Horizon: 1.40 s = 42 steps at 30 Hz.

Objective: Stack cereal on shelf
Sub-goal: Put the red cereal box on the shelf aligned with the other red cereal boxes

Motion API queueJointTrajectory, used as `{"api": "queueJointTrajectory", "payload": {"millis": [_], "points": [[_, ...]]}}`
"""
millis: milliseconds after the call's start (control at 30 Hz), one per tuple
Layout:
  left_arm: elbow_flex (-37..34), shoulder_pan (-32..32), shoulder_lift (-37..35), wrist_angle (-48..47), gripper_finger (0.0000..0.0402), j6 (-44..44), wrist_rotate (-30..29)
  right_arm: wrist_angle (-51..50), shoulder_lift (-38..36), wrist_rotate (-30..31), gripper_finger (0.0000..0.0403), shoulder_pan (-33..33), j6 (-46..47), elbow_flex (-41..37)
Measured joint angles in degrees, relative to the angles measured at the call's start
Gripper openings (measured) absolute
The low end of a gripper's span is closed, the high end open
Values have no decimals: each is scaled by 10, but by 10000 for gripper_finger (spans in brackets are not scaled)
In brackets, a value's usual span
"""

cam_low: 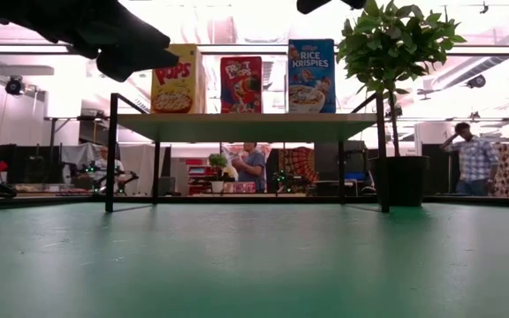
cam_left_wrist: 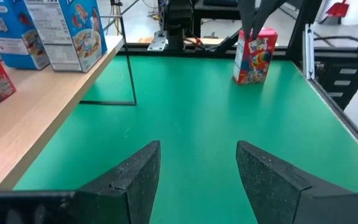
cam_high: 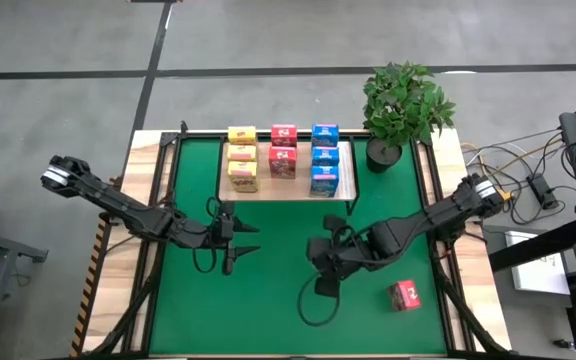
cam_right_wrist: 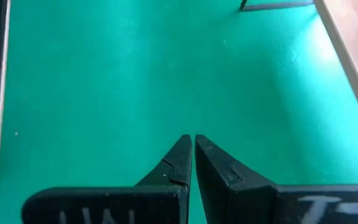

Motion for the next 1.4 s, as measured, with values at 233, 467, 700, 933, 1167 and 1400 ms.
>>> {"api": "queueJointTrajectory", "payload": {"millis": [233,467,700,933,1167,1400], "points": [[-4,0,22,51,194,6,0,46,-8,42,11,24,-62,-54],[-8,2,44,77,194,3,-3,147,-57,41,11,20,-128,-163],[-6,4,60,90,194,0,-22,153,-113,42,11,20,-101,-215],[3,4,66,90,194,-5,-22,151,-130,41,11,18,-37,-203],[5,4,60,90,194,-9,-21,-3,-129,-216,11,27,255,-161],[6,4,60,91,194,-30,-21,-150,-132,-292,11,94,474,-135]]}}
